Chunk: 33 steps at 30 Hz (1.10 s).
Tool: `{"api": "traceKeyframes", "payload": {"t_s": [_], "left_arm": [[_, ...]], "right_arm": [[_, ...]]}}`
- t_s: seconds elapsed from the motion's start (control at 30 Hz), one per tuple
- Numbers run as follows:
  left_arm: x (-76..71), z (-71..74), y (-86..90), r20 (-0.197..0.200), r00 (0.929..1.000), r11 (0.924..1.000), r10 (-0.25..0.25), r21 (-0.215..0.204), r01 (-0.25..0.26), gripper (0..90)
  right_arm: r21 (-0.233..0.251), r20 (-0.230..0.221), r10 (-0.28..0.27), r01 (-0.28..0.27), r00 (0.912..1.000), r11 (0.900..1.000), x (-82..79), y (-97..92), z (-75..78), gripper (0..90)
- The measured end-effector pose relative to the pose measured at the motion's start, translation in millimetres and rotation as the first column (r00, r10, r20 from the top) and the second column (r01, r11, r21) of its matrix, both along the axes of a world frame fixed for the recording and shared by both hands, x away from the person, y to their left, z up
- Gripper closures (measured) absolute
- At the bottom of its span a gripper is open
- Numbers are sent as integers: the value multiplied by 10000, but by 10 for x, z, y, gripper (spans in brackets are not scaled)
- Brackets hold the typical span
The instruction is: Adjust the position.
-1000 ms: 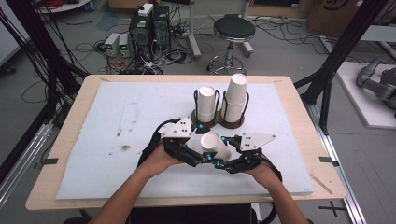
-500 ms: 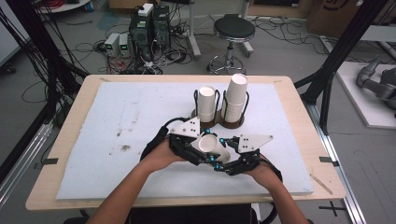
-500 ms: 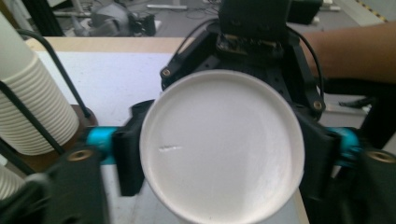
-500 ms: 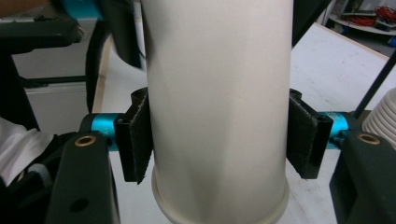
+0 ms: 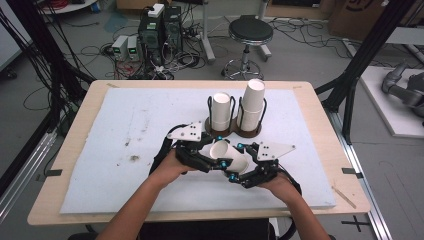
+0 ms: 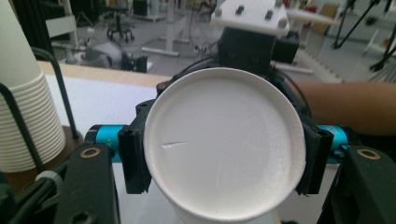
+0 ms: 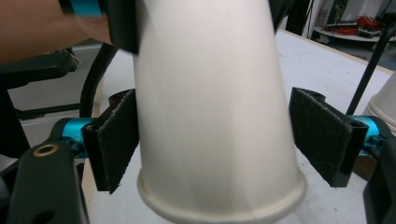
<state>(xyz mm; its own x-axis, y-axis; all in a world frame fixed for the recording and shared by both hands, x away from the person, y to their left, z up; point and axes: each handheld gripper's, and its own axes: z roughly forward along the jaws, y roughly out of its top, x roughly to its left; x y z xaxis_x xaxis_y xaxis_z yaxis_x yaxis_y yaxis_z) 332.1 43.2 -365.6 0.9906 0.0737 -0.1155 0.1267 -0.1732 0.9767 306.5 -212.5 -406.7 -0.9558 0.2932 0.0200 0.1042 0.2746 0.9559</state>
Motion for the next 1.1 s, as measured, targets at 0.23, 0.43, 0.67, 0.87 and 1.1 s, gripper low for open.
{"api": "traceKeyframes", "payload": {"t_s": [0.23, 0.43, 0.67, 0.87, 1.1], "left_arm": [[6, -28, 16, -260, 9996, 9993, -69, -375, 59, 362], [-61, -3, -20, 450, 9985, 9929, 298, 1138, -347, 268], [-84, 113, -11, 974, 9952, 9840, 89, 1763, -261, 233], [-48, 73, -23, 837, 9956, 9763, -416, 2151, 227, 277], [-24, 34, -4, 478, 9956, 9798, -811, 1869, 708, 351]], "right_arm": [[84, 330, 392, -395, 9987, 9992, -4, -28, 25, 294], [-715, 468, 498, -464, 9977, 9964, 1, -26, 15, 342], [-1053, 533, 515, -457, 9972, 9934, 5, -16, 6, 345], [-1174, 546, 919, -850, 9943, 9894, -14, 18, 7, 349], [-1164, 416, 1078, -1023, 9933, 9879, -15, 10, 4, 348]]}}
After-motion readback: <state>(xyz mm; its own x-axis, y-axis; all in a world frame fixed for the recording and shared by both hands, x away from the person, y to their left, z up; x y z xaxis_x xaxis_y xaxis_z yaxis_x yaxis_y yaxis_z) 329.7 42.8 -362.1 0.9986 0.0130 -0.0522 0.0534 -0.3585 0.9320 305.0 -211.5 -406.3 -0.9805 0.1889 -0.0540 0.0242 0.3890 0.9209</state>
